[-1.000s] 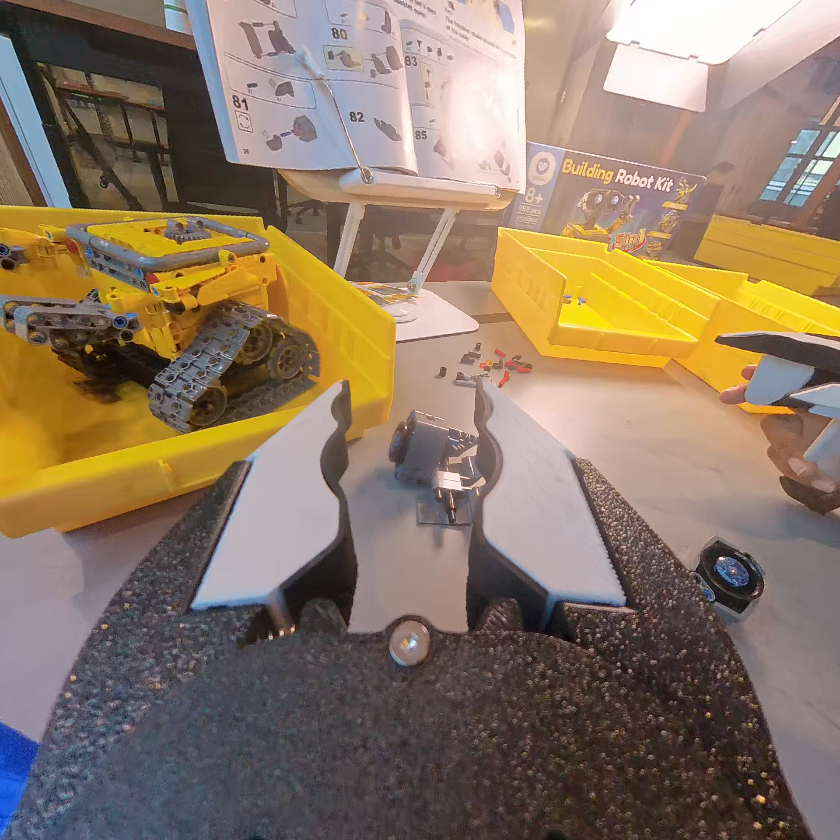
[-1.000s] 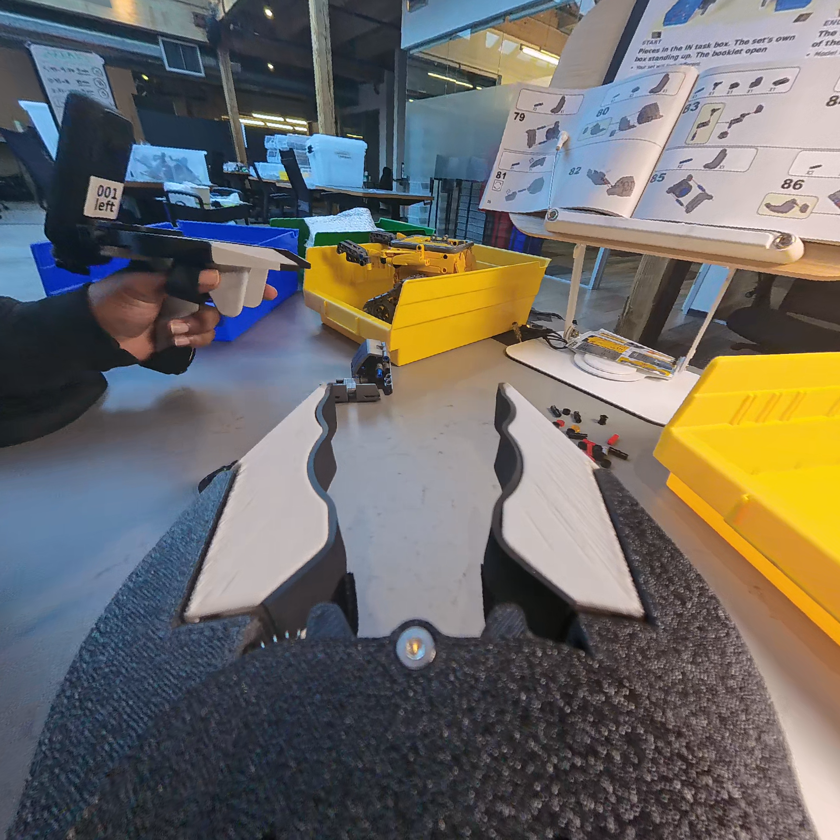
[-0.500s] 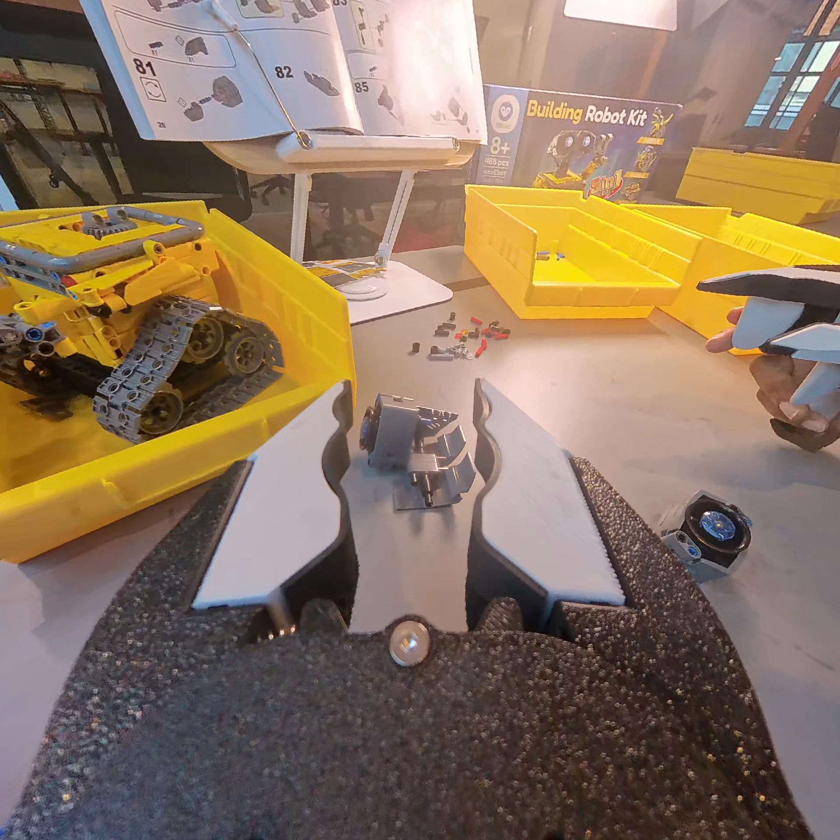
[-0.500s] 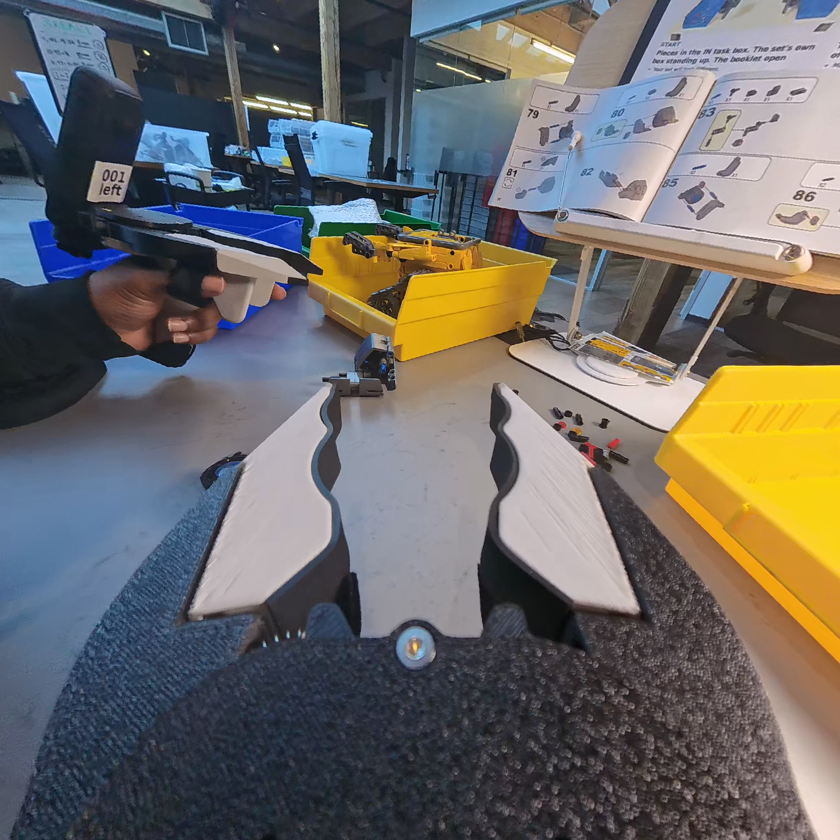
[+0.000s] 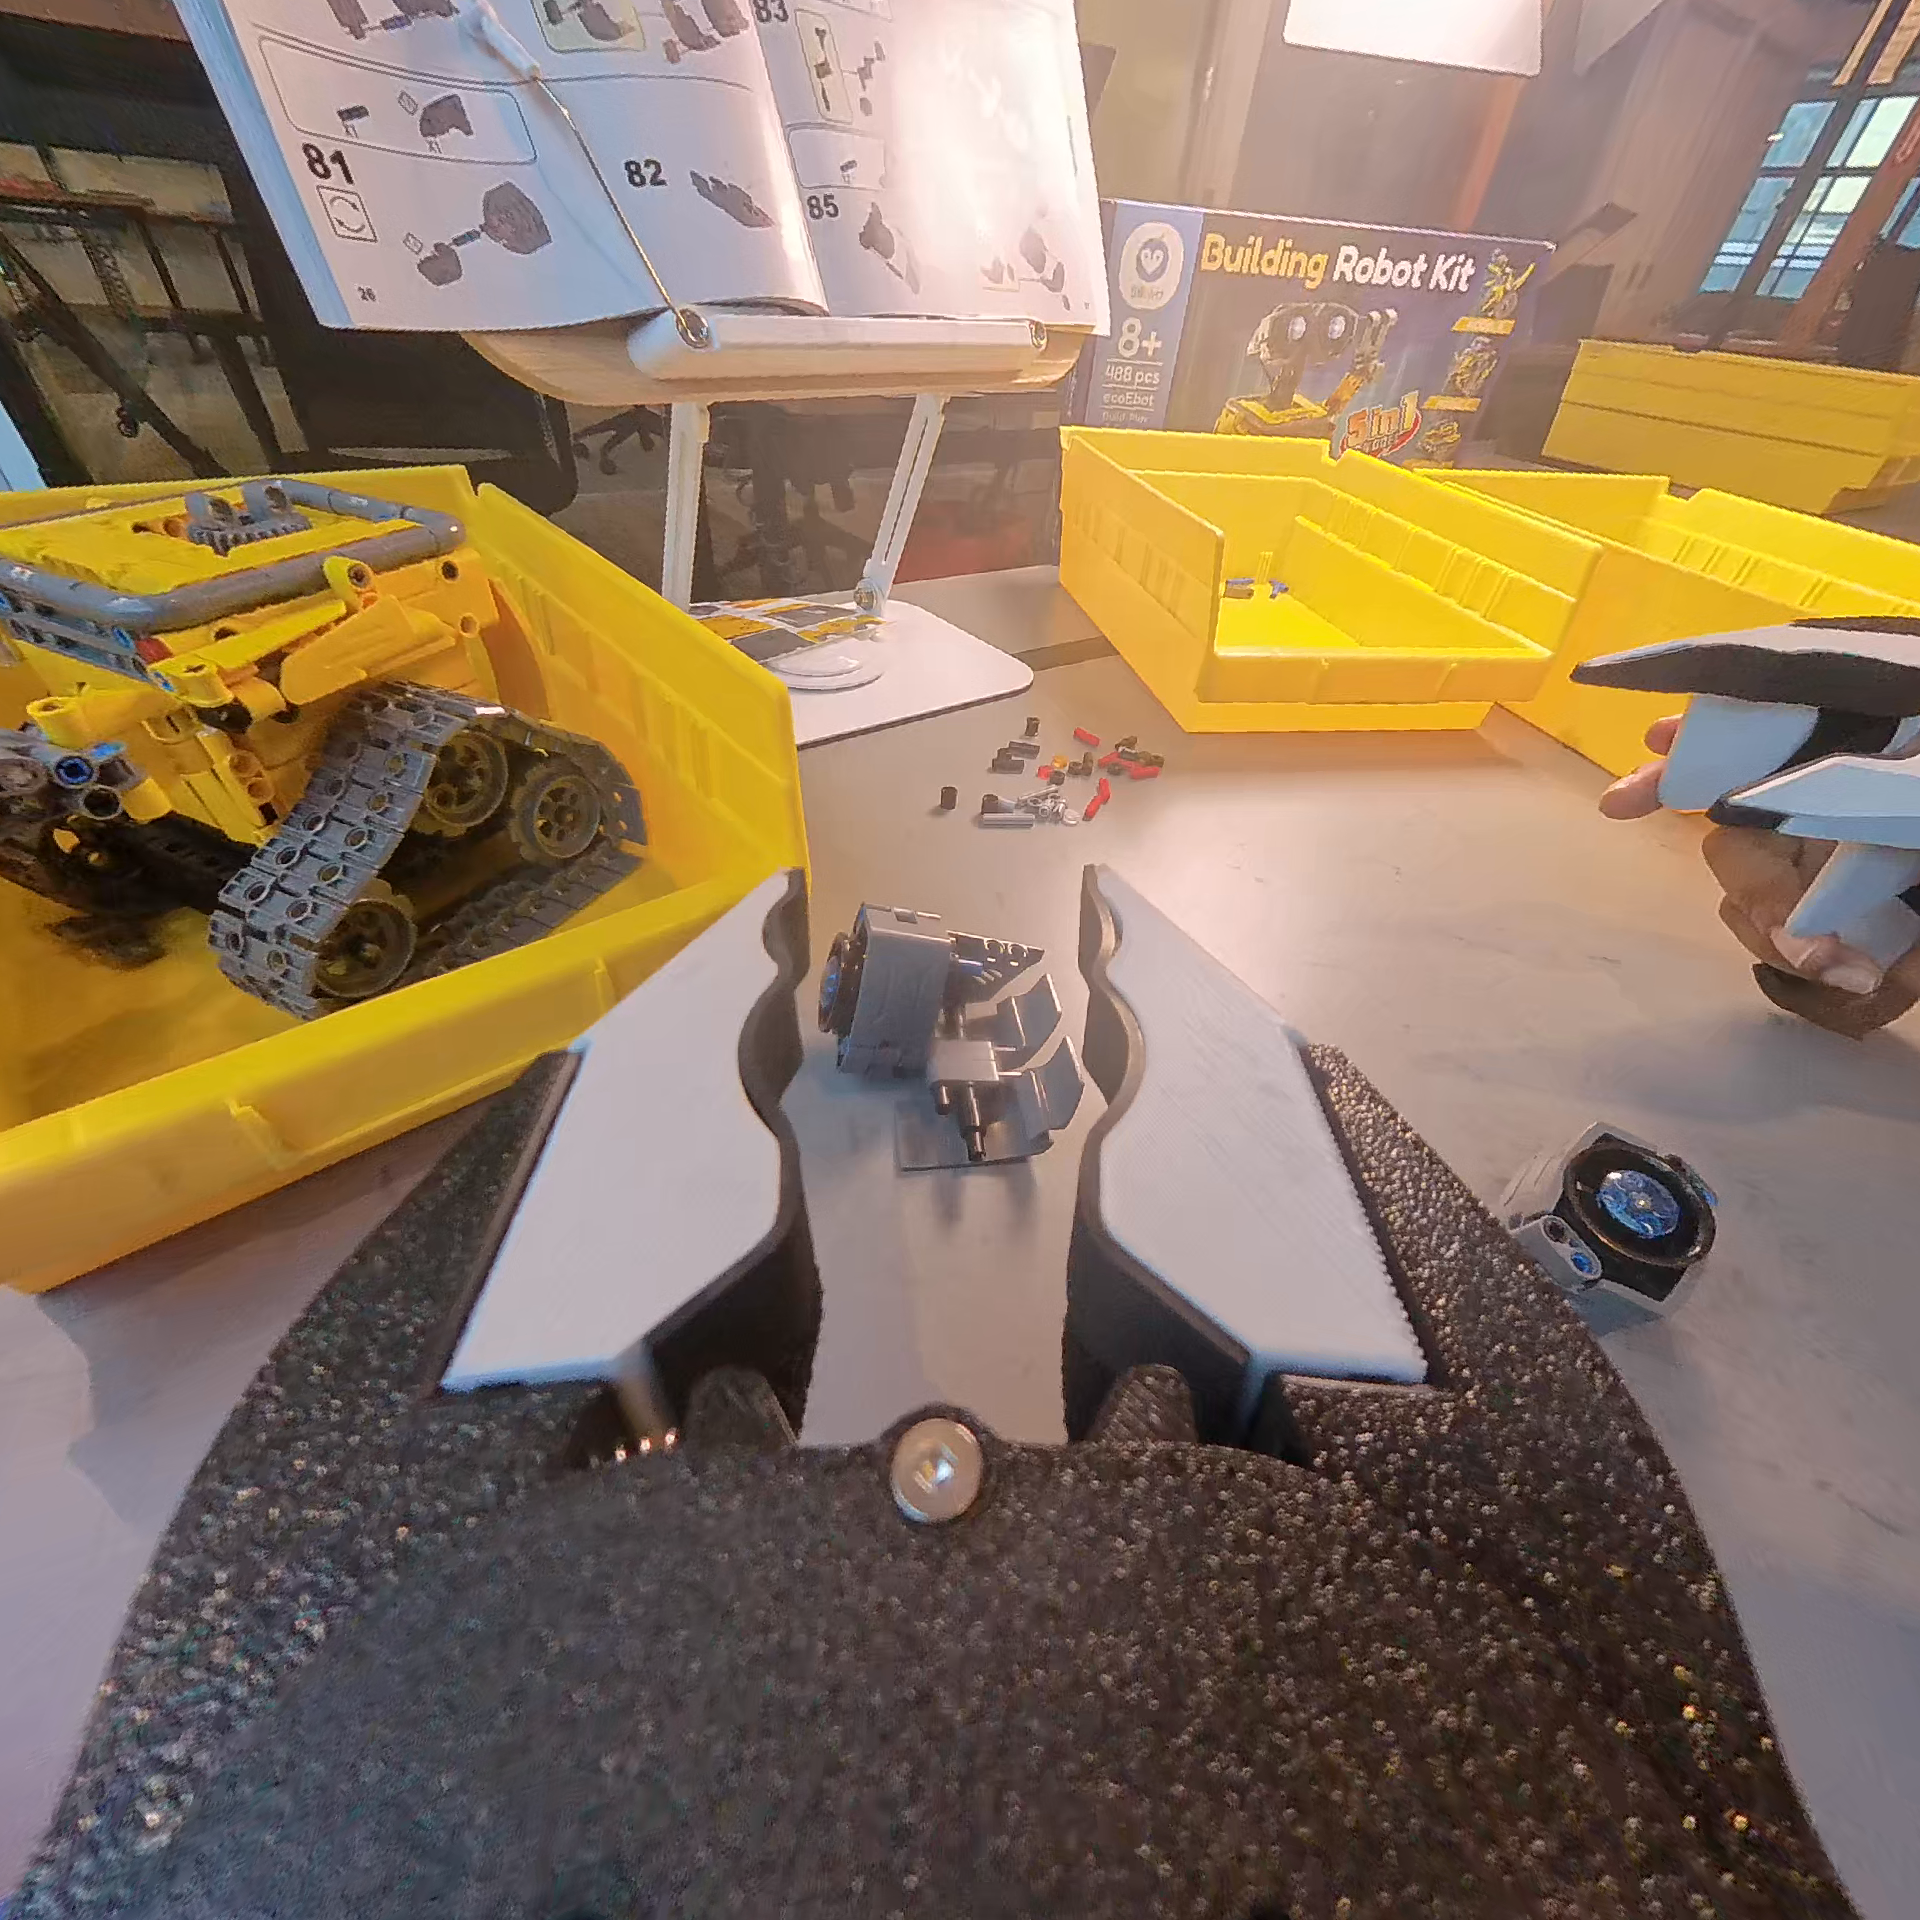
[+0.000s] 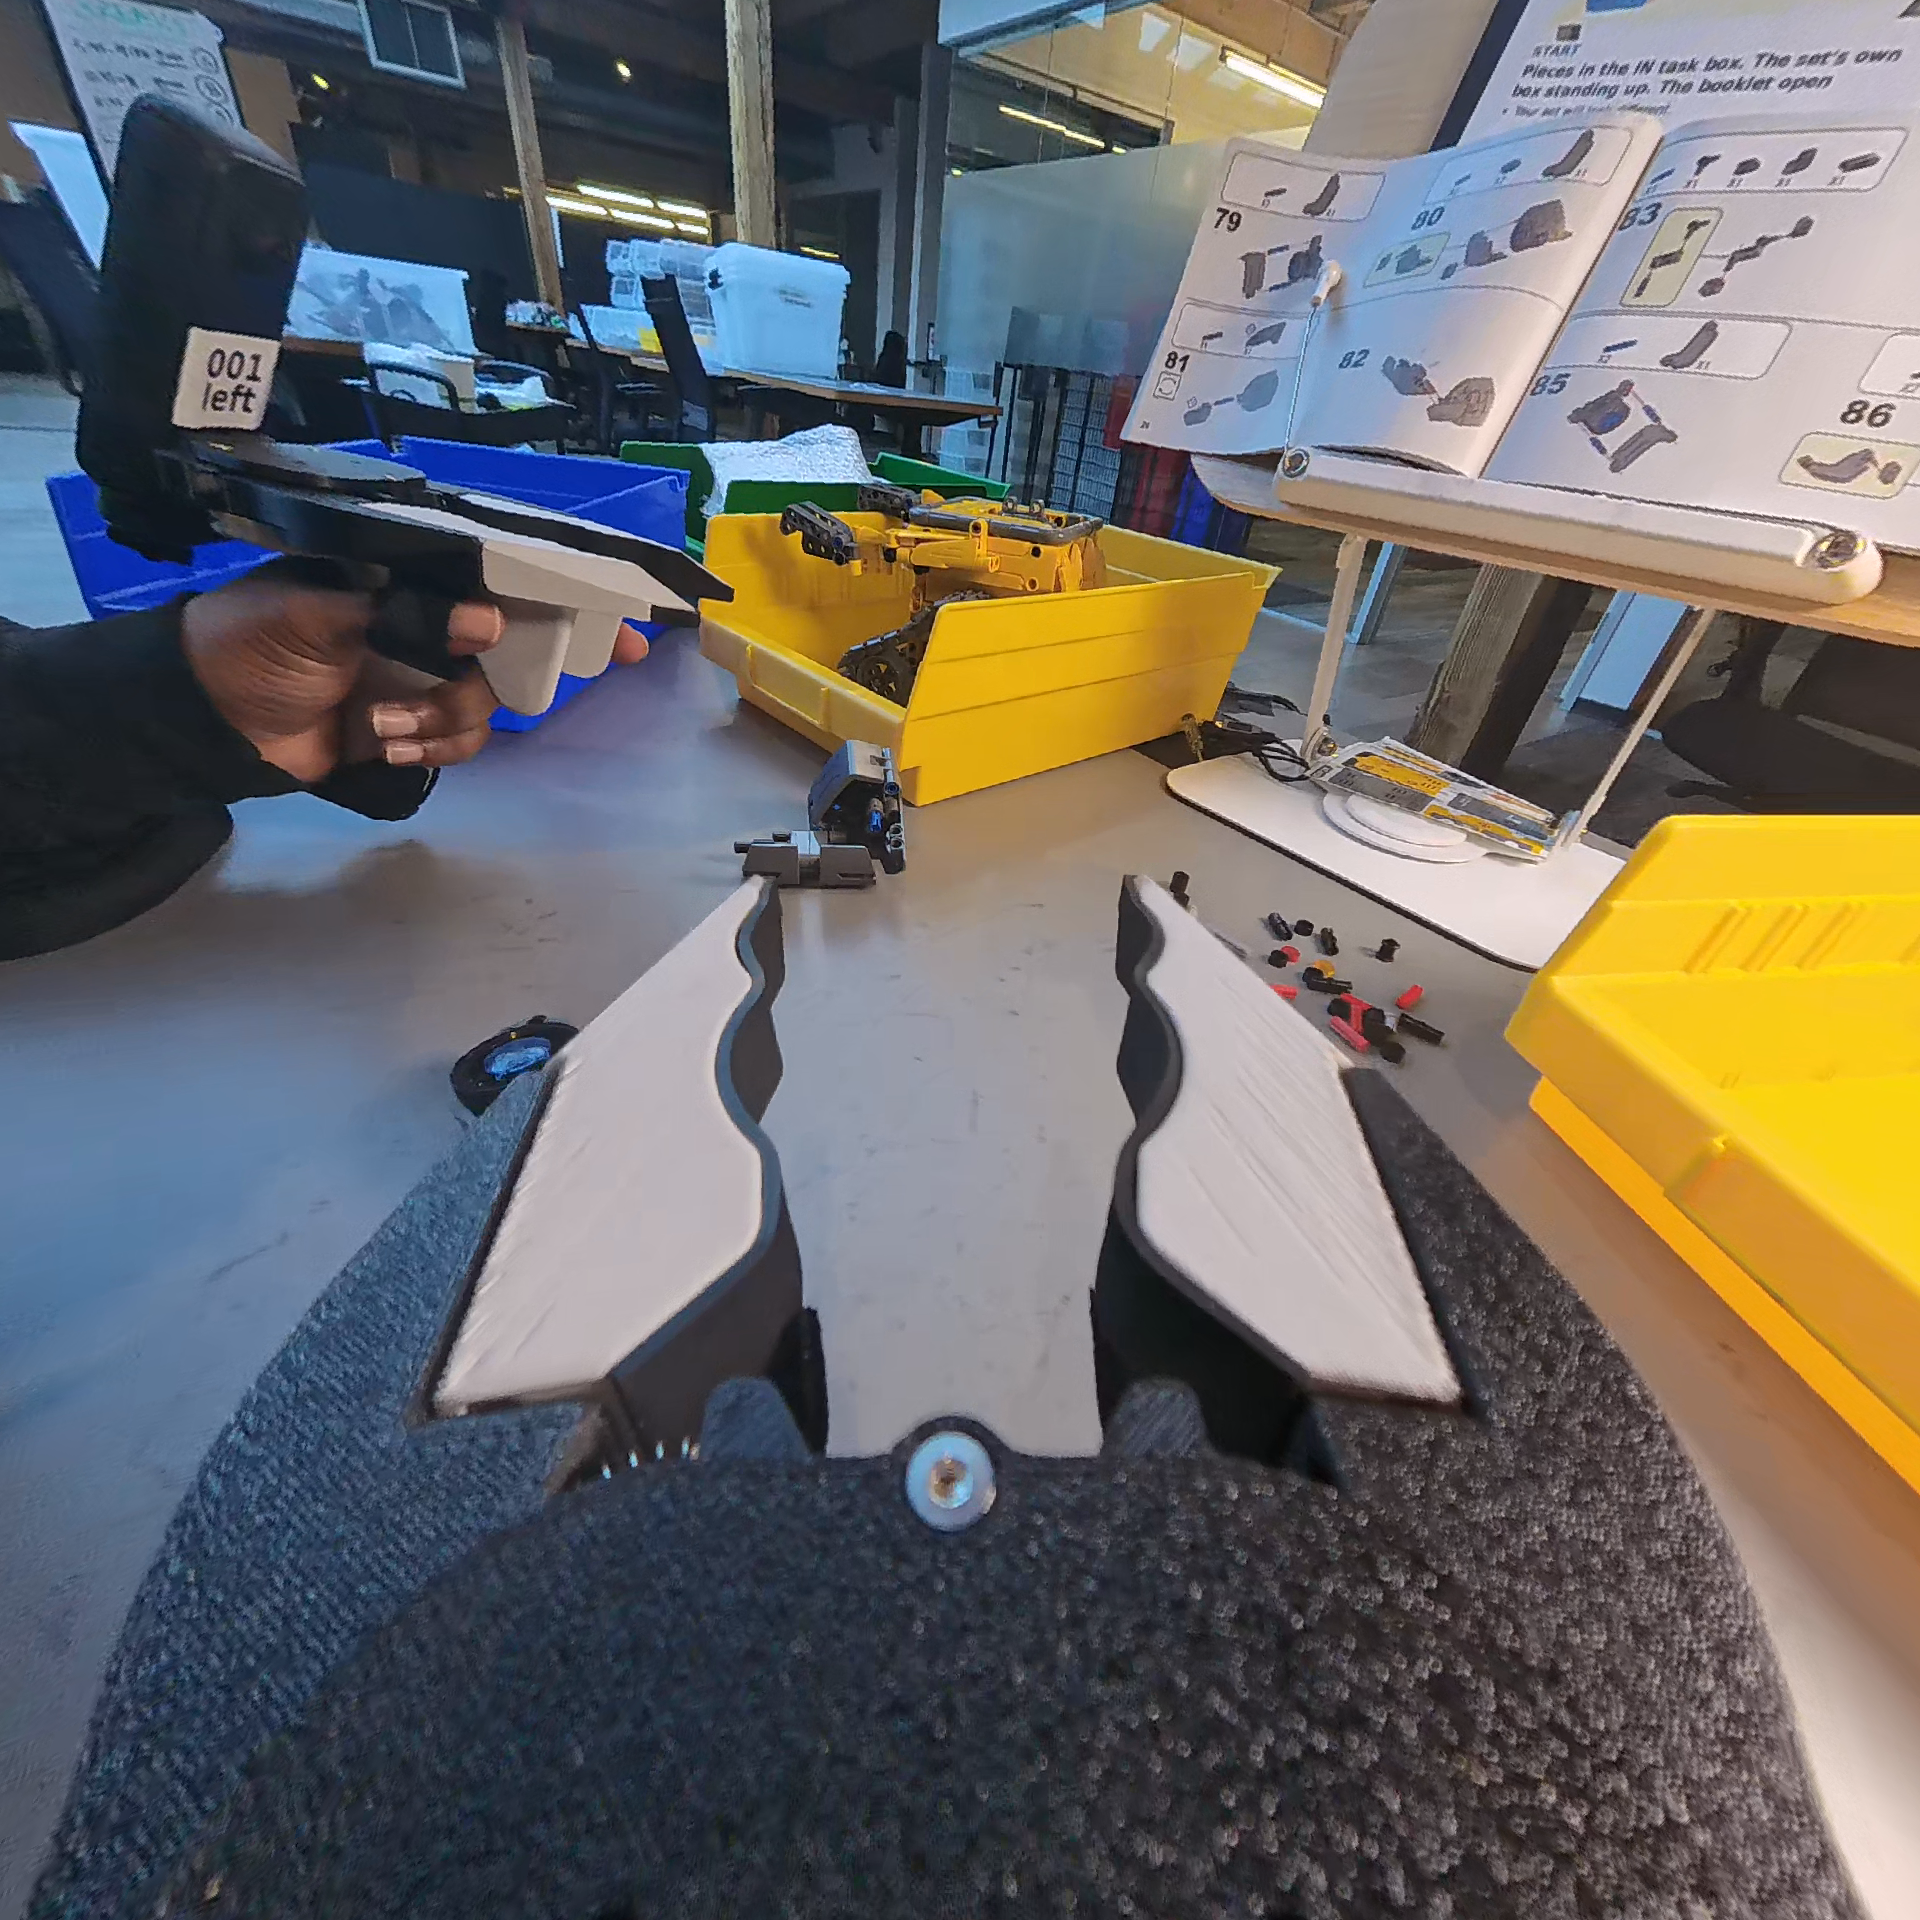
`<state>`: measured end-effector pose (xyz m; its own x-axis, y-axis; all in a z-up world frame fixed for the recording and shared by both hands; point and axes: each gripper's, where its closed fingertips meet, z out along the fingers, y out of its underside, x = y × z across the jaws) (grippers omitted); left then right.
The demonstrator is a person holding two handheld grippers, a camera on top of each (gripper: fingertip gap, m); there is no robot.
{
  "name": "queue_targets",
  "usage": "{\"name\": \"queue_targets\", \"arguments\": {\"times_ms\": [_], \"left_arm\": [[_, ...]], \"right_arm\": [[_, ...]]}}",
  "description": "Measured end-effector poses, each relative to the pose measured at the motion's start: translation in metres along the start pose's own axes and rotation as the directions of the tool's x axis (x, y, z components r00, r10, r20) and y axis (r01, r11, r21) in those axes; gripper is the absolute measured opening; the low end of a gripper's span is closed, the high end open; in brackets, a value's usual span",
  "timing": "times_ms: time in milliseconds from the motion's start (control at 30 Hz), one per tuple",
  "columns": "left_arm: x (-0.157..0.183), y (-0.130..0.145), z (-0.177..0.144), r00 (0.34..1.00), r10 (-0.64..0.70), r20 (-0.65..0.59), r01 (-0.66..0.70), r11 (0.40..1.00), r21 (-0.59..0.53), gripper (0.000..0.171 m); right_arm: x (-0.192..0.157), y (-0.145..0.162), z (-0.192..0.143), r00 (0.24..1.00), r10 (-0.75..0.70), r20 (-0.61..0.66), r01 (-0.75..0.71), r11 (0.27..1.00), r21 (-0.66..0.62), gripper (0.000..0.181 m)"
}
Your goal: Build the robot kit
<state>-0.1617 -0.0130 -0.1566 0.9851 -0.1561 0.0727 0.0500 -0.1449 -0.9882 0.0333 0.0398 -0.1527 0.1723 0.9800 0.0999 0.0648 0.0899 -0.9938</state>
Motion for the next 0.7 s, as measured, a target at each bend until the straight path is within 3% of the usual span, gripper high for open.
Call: {"name": "queue_targets", "arguments": {"times_ms": [267, 533, 700], "left_arm": [[0.003, 0.0019, 0.0016, 1.0, 0.001, -0.007, -0.001, 1.0, -0.004, 0.053], [0.001, -0.0015, 0.0009, 1.0, 0.013, 0.002, -0.013, 1.0, 0.003, 0.071], [-0.0056, -0.007, 0.003, 1.0, 0.002, 0.02, -0.002, 1.0, 0.03, 0.05]], "right_arm": [[0.0003, -0.0032, -0.0015, 1.0, -0.001, -0.002, 0.001, 1.0, 0.012, 0.062], [0.0009, -0.0017, -0.0007, 1.0, 0.01, -0.001, -0.01, 1.0, 0.01, 0.062], [0.0001, -0.0022, -0.0007, 1.0, 0.02, 0.006, -0.02, 1.0, 0.014, 0.062]]}}
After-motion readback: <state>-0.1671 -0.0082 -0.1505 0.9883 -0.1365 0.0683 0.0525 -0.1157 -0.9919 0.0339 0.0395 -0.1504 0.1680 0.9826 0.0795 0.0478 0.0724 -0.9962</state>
